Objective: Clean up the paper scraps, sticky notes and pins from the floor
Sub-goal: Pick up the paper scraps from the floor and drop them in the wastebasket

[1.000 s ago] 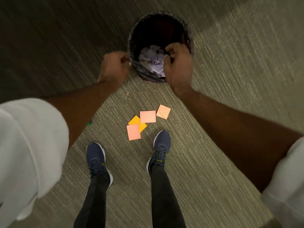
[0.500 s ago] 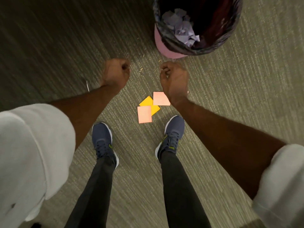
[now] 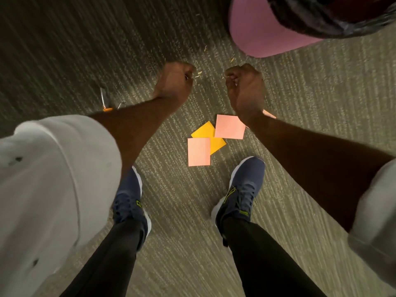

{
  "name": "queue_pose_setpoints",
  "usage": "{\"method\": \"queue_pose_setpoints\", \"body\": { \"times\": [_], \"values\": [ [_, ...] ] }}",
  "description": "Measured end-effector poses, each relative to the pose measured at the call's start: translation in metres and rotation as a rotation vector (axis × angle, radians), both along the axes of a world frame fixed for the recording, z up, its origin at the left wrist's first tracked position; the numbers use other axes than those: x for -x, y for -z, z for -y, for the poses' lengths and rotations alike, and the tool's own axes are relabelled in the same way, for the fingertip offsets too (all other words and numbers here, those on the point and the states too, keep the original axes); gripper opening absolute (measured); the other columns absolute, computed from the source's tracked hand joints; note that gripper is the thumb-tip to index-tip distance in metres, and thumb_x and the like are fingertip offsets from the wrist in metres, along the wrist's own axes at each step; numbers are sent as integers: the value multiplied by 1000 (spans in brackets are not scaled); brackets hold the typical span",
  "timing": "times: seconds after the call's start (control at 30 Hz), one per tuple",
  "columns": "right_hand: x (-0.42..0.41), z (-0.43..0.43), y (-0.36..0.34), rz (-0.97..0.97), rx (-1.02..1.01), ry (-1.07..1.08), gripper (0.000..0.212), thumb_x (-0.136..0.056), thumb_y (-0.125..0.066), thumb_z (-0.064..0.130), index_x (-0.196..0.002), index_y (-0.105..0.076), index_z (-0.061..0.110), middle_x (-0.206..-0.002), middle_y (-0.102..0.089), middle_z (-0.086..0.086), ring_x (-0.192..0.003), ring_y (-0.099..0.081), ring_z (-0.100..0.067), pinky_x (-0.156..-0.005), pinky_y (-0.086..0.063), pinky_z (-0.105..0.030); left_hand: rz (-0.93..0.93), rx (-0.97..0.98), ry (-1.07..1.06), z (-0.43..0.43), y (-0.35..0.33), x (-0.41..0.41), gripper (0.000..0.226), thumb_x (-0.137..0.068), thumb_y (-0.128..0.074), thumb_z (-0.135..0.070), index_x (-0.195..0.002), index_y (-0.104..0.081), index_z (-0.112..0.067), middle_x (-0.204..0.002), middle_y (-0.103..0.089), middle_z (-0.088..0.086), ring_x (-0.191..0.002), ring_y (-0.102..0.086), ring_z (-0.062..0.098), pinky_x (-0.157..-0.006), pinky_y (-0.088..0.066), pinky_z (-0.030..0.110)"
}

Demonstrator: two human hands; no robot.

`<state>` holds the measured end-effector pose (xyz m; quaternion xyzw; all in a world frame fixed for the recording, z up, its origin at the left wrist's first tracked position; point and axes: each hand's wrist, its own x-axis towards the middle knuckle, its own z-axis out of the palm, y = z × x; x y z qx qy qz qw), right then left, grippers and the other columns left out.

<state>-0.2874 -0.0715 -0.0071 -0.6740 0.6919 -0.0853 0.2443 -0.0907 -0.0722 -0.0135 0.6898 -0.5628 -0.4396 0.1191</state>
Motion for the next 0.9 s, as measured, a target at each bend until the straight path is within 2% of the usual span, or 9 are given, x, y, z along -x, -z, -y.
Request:
{"method": "queue_pose_setpoints", "body": {
  "times": [0.1,0.2,0.27,0.33,0.43,0.6,0.7,0.77,0.9],
  "values": [
    [1,3,27,11,9,-73,24,-87,-59,16,-106,-73,19,-104,-69,-7,-88,-68,-24,-79,-55,-33,-41,-33,-10,-2,30,0,21,-84,-67,-16,-103,-73,-22,-97,-73,0,-90,-69,17,-84,-60,39],
    [4,7,47,-45,11,-130,27,-90,-57,18,-113,-71,20,-109,-69,-7,-95,-67,-23,-83,-50,-30,-78,-11,2,-1,51,2,24,-79,-70,-18,-103,-73,-21,-95,-75,3,-88,-71,18,-81,-61,40],
    [6,9,55,-72,11,-149,27,-92,-56,20,-113,-72,20,-109,-69,-7,-95,-67,-24,-81,-49,-28,-9,61,74,0,52,4,17,-85,-71,-17,-102,-73,-17,-97,-72,4,-88,-69,17,-81,-60,37],
    [9,12,61,-67,5,-170,24,-90,-57,19,-107,-74,18,-106,-70,-7,-90,-67,-24,-78,-50,-29,91,159,160,5,57,5,20,-89,-71,-21,-109,-72,-16,-104,-69,6,-92,-66,18,-82,-57,33],
    [13,22,66,-37,-9,-229,17,-86,-58,17,-94,-73,17,-97,-69,-6,-83,-65,-24,-72,-53,-34,184,250,259,13,64,5,21,-92,-69,-23,-112,-72,-17,-107,-67,8,-96,-65,24,-82,-55,37],
    [24,32,71,-103,-27,-472,13,-93,-53,22,-93,-65,17,-99,-64,-7,-85,-61,-25,-71,-48,-35,289,263,373,27,65,5,15,-97,-62,-25,-101,-75,-20,-102,-68,10,-91,-65,31,-74,-48,40],
    [25,30,76,-187,28,-557,12,-95,-52,11,-99,-63,10,-104,-62,-13,-95,-59,-29,-78,-48,-35,347,239,430,32,64,8,11,-95,-64,-19,-99,-74,-19,-102,-68,7,-90,-65,25,-75,-49,36],
    [24,26,79,-167,68,-459,13,-95,-51,7,-99,-63,6,-103,-62,-15,-96,-59,-30,-82,-48,-37,378,218,450,32,63,11,9,-95,-65,-19,-100,-72,-18,-102,-67,6,-91,-65,22,-77,-49,33],
    [17,28,92,95,161,189,14,-95,-54,14,-89,-67,9,-88,-68,-4,-80,-64,-17,-70,-54,-32,315,249,347,31,69,12,15,-98,-55,-19,-99,-70,-17,-102,-68,5,-92,-67,23,-74,-51,34]
  ]
}}
